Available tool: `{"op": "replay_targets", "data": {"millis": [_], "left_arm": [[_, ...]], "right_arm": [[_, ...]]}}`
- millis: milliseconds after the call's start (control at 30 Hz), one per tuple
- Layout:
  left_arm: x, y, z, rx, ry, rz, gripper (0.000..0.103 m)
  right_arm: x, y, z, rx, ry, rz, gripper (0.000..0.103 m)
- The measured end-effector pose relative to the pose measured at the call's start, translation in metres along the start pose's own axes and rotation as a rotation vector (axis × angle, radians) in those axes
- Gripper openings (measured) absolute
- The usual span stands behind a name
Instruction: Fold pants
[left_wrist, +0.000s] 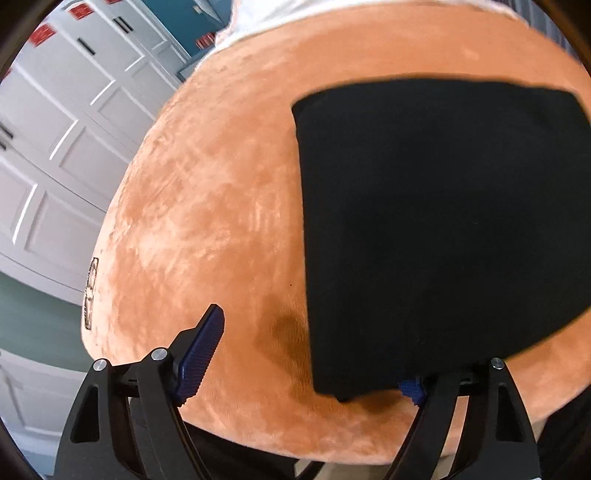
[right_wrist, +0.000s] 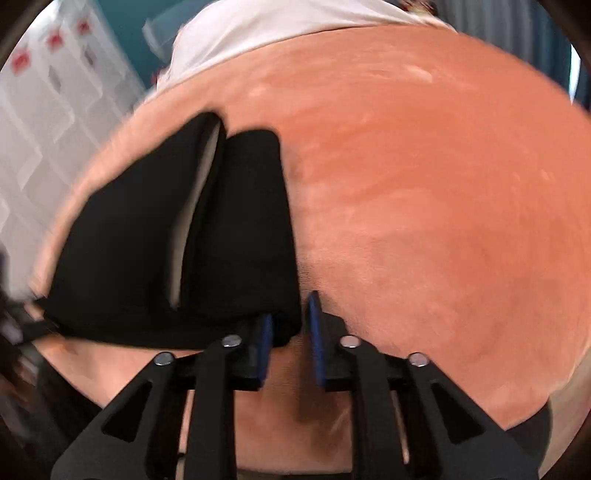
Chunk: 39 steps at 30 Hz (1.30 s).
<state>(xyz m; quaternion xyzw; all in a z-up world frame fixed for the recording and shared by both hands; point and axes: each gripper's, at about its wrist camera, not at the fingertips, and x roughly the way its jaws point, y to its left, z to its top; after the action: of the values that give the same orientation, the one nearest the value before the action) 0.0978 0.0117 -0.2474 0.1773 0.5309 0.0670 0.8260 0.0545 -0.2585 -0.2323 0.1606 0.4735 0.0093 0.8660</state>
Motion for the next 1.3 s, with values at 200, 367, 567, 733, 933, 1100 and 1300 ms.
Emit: {"op": "replay_targets", "data": {"millis": [200,367,567,733,933,1100,1300], "left_arm": [[-0.054,0.031,-0.021,-0.048,-0.066,-0.237,0.086],[-0.052,0.058,-0.011,-0.186,-0.048,-0.267,0.093],[-0.038,0.084,0.005,-0.328,0.013,-0.270,0.093],[-0.053,0.090,0.022,-0.322,-0.021,-0.275,0.093],[-0.008,0.044,0.033,-0.311,0.117,-0.473,0.091],[0.019,0.012,0.035,-0.309,0.169,-0.549,0.092],[0.045,0.011,0.037,-0.412,0.213,-0.635,0.083]], "right_arm": [[-0.055,0.008,-0.002,-0.003,-0.043,0.076,0.043],[-0.041,0.042,0.042,-0.006,-0.025,0.256,0.088],[0.051,0.077,0.058,-0.021,0.187,0.199,0.034],[-0.059,0.098,0.086,-0.125,-0.006,0.297,0.016],[0.021,0.022,0.044,-0.034,0.170,0.106,0.032],[-0.014,0.018,0.049,-0.017,0.047,0.066,0.098],[0.035,0.009,0.024,0.153,0.200,0.264,0.067]]}}
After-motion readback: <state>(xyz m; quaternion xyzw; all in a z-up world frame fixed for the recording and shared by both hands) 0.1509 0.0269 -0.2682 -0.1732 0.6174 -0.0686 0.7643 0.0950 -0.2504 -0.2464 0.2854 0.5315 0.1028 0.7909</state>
